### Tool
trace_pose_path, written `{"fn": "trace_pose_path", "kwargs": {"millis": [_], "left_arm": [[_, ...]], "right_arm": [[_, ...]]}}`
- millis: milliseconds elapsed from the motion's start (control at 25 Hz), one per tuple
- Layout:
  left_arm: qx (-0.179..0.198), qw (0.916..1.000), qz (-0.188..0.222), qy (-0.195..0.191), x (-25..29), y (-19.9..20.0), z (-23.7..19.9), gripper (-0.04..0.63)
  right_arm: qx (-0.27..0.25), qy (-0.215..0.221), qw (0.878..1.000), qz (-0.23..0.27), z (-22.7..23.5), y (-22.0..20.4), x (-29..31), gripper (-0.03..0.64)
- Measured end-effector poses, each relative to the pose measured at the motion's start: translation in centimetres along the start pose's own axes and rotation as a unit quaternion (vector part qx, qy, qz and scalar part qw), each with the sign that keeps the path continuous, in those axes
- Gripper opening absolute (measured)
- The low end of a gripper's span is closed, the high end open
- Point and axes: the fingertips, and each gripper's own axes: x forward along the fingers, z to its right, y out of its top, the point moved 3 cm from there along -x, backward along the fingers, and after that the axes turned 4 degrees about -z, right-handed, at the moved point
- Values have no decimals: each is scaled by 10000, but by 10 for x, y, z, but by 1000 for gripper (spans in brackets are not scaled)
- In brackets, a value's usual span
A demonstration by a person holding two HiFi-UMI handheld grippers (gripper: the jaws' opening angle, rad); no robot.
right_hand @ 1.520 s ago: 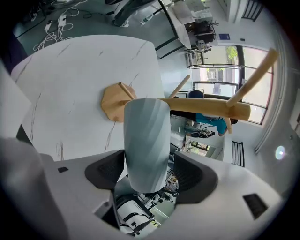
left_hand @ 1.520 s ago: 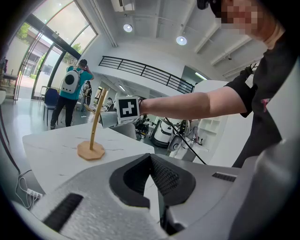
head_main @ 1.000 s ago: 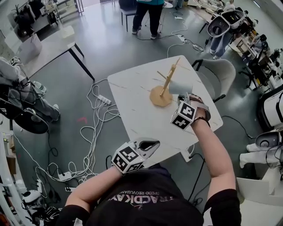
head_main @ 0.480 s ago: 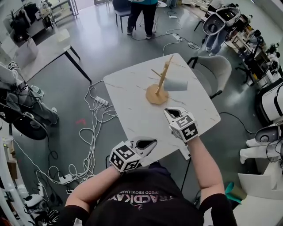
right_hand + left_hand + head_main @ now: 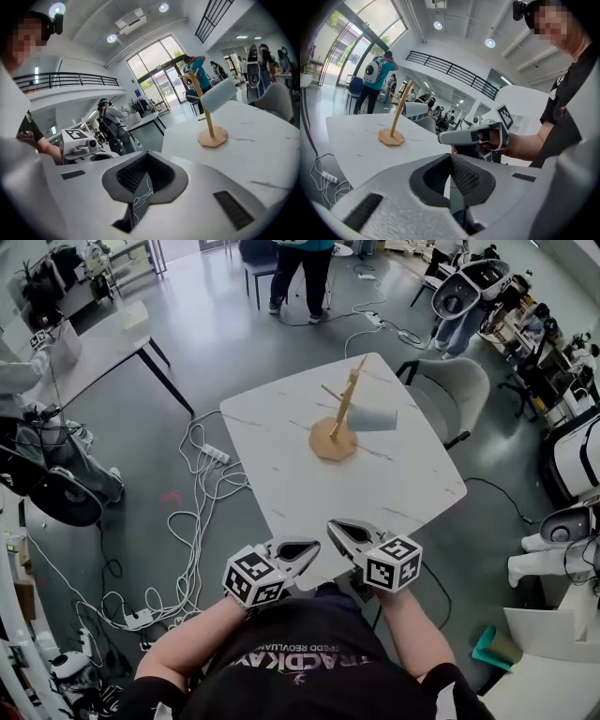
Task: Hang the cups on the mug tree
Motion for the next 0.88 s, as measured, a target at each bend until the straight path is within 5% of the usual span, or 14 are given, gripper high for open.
{"fn": "trace_pose_path", "kwargs": {"millis": [880], "left_arm": [[-448,9980,218,396,-51,-37,-1,-6]], "right_arm": [[294,650,9971,-259,-74,-68,3,11]]}}
